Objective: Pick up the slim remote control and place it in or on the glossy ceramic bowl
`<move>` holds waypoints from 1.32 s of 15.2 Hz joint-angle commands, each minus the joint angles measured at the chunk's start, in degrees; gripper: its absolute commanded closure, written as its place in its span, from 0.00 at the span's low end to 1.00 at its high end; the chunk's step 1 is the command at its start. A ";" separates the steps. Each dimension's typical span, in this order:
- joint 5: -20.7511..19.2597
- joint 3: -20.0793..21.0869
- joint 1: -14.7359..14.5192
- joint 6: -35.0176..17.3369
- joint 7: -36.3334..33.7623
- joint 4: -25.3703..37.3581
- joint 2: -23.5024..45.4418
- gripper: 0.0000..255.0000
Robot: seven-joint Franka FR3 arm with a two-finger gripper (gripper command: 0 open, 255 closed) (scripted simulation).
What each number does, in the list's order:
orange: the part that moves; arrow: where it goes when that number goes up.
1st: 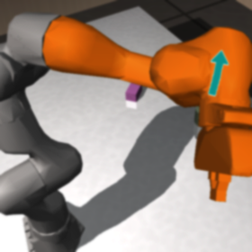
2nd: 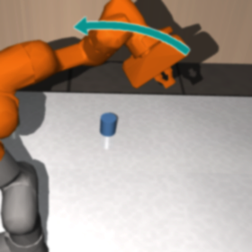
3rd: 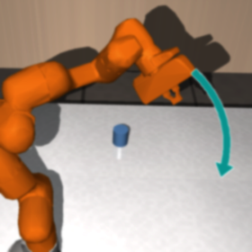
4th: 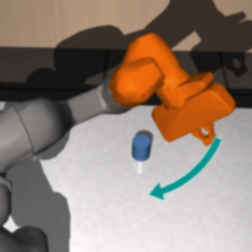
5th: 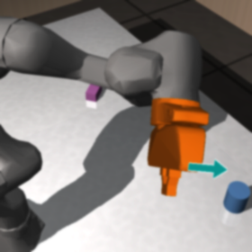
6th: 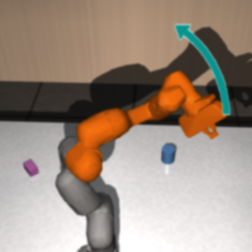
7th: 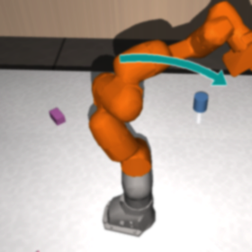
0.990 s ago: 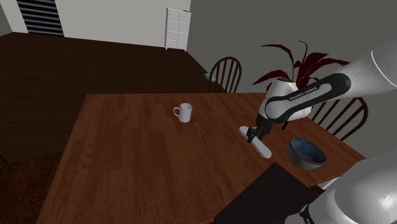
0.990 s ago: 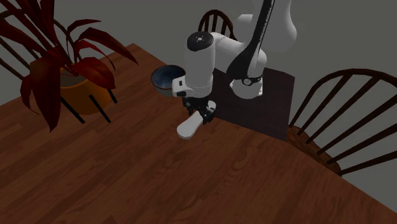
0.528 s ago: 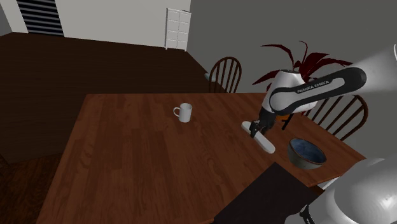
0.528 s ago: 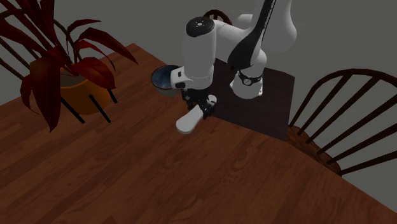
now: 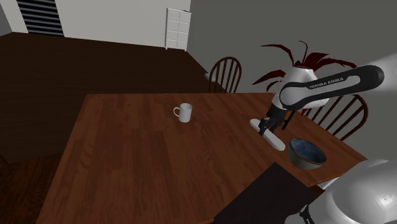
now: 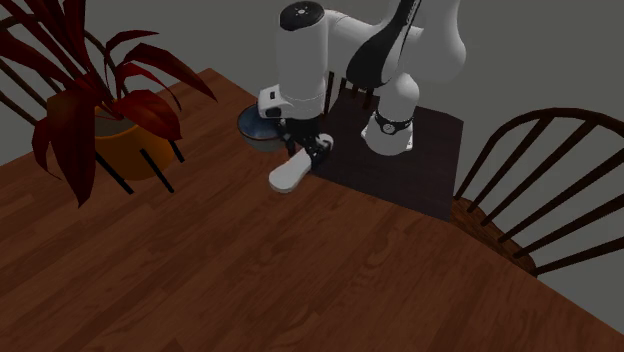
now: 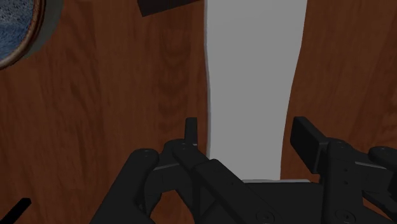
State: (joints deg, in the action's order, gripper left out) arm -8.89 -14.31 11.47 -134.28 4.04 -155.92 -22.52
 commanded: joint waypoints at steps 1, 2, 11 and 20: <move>-1.50 -2.05 1.97 0.78 2.85 -0.83 -1.83 1.00; -2.24 -3.13 2.97 0.96 4.29 -1.11 -2.39 1.00; -8.08 -13.57 11.05 2.19 18.08 -0.05 -3.74 1.00; -9.31 -25.81 15.18 2.22 34.28 7.40 1.86 1.00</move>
State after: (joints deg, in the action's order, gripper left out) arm -18.39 -38.27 26.33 -132.14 35.64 -150.04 -21.78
